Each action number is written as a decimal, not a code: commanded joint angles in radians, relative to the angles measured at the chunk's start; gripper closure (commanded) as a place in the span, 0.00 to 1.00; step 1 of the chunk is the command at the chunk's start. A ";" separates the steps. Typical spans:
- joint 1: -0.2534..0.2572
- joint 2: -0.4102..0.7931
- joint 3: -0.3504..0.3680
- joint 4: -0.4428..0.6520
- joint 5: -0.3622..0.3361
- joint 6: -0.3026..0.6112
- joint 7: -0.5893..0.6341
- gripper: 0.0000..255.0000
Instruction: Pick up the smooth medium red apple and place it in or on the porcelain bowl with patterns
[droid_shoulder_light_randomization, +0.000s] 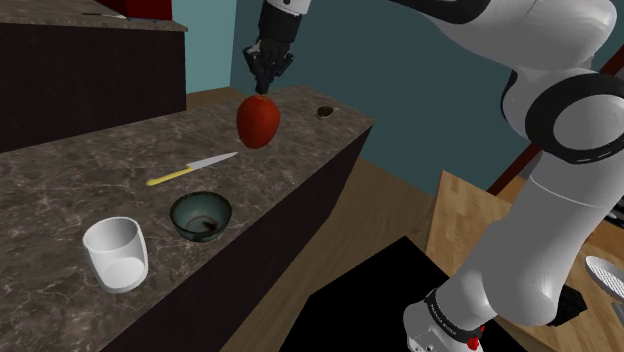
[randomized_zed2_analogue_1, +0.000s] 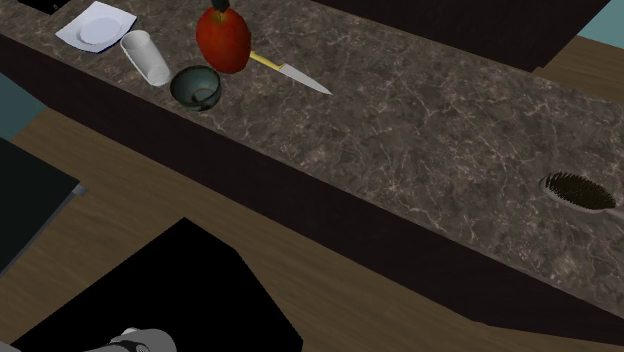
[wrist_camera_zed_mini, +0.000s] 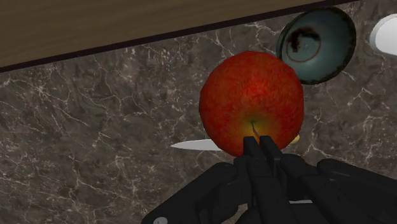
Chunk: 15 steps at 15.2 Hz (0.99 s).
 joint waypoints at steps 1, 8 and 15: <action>0.032 0.023 0.016 0.048 -0.013 -0.026 0.048 1.00; 0.156 0.126 0.065 0.241 -0.065 -0.126 0.199 1.00; 0.224 0.185 0.082 0.309 -0.092 -0.142 0.273 1.00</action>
